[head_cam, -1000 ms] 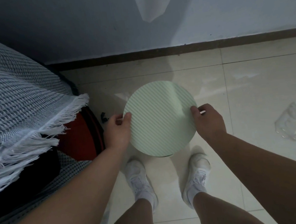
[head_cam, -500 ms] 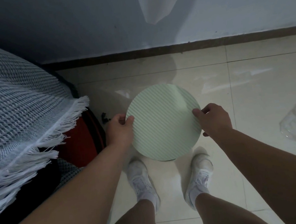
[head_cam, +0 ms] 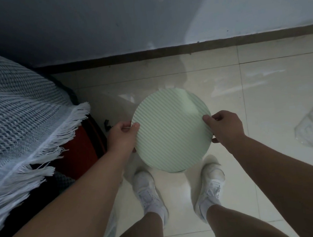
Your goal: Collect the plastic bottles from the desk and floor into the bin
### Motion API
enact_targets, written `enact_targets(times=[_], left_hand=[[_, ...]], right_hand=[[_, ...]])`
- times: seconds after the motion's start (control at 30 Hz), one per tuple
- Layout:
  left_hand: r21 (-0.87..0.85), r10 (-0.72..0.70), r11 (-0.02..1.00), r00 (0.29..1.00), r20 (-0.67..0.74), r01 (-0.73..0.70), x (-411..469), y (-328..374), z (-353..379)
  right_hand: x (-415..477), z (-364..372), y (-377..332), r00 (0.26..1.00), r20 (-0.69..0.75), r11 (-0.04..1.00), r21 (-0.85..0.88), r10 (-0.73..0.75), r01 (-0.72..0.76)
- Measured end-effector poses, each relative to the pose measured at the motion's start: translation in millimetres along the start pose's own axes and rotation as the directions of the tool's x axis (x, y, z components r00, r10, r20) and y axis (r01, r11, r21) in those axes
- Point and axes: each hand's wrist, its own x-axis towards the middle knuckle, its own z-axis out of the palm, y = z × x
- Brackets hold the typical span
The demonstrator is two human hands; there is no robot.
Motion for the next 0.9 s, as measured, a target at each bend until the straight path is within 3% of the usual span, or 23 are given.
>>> enact_targets(times=[0.3, 0.6, 0.9], left_hand=[[-0.148, -0.001, 0.989, 0.992, 0.124, 0.02, -19, -3, -12], [-0.247, -0.031, 0.967, 0.99, 0.138, 0.064, -36, 5, -19], [-0.042, -0.048, 0.998, 0.991, 0.128, 0.053, -76, 6, -47]], right_hand=[[-16, -3, 3, 0.999, 0.036, 0.997, 0.079, -0.021, 0.018], [-23, -8, 9, 0.998, 0.062, 0.997, 0.078, 0.006, -0.011], [-56, -32, 9, 0.976, 0.172, 0.942, 0.284, 0.134, -0.18]])
